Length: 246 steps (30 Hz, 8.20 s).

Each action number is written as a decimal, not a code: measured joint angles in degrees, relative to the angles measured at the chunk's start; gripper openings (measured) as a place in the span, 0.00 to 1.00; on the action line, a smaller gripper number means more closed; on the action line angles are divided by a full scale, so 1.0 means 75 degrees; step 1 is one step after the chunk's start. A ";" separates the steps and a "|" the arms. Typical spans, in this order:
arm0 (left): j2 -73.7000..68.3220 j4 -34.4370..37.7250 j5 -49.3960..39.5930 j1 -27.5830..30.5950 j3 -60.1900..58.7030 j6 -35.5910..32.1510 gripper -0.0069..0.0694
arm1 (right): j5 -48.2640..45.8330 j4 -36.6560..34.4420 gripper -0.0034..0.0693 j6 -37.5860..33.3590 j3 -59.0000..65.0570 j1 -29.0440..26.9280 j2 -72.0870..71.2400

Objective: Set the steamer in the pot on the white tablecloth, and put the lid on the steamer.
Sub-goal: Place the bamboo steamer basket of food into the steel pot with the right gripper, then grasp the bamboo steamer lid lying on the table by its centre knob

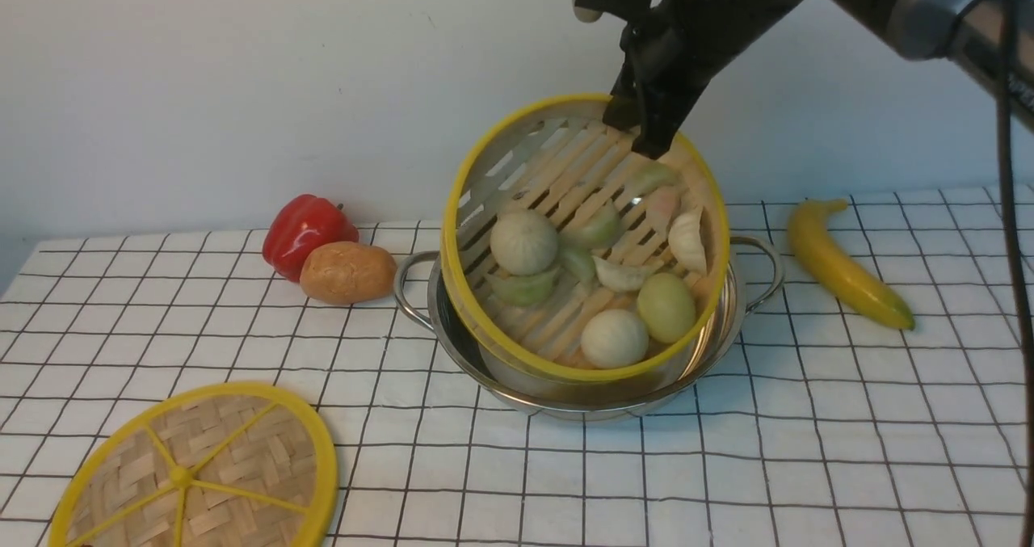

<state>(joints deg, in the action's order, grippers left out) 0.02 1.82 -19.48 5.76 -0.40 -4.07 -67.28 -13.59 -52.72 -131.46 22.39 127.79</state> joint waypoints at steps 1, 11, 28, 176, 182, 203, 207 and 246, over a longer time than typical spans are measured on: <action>0.0000 0.0000 0.0000 0.0000 0.0000 0.0000 0.71 | -0.0068 0.0007 0.16 0.0019 0.0000 0.0000 0.0044; 0.0000 0.0000 0.0000 0.0000 0.0000 0.0000 0.71 | -0.0100 0.0101 0.16 0.0202 0.0000 0.0000 0.0437; 0.0000 0.0000 0.0000 0.0000 0.0000 0.0000 0.71 | -0.0153 0.0127 0.16 0.0212 0.0000 -0.0191 0.0461; 0.0000 0.0000 0.0000 0.0000 0.0000 0.0000 0.71 | 0.3962 0.1444 0.12 0.7207 1.0032 -0.2061 -0.8807; 0.0000 0.0000 0.0000 0.0000 0.0000 0.0000 0.71 | 0.5829 0.1460 0.15 0.7975 1.3290 -0.2999 -1.1296; 0.0000 0.0000 0.0000 0.0000 0.0000 0.0000 0.71 | 0.6270 0.1491 0.26 0.8393 1.7455 -0.3286 -1.6913; 0.0000 0.0000 0.0000 0.0000 0.0000 0.0000 0.71 | 0.6099 0.1460 0.27 0.8393 1.7455 -0.3211 -1.6998; 0.0000 0.4975 0.2286 0.0000 0.0152 0.0968 0.71 | 0.5199 -0.0175 0.38 0.8597 1.7455 -0.3211 -1.6998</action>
<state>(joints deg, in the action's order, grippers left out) 0.02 39.13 -2.33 5.76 0.74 3.19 -28.29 -14.90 11.76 -0.55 -1.70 0.30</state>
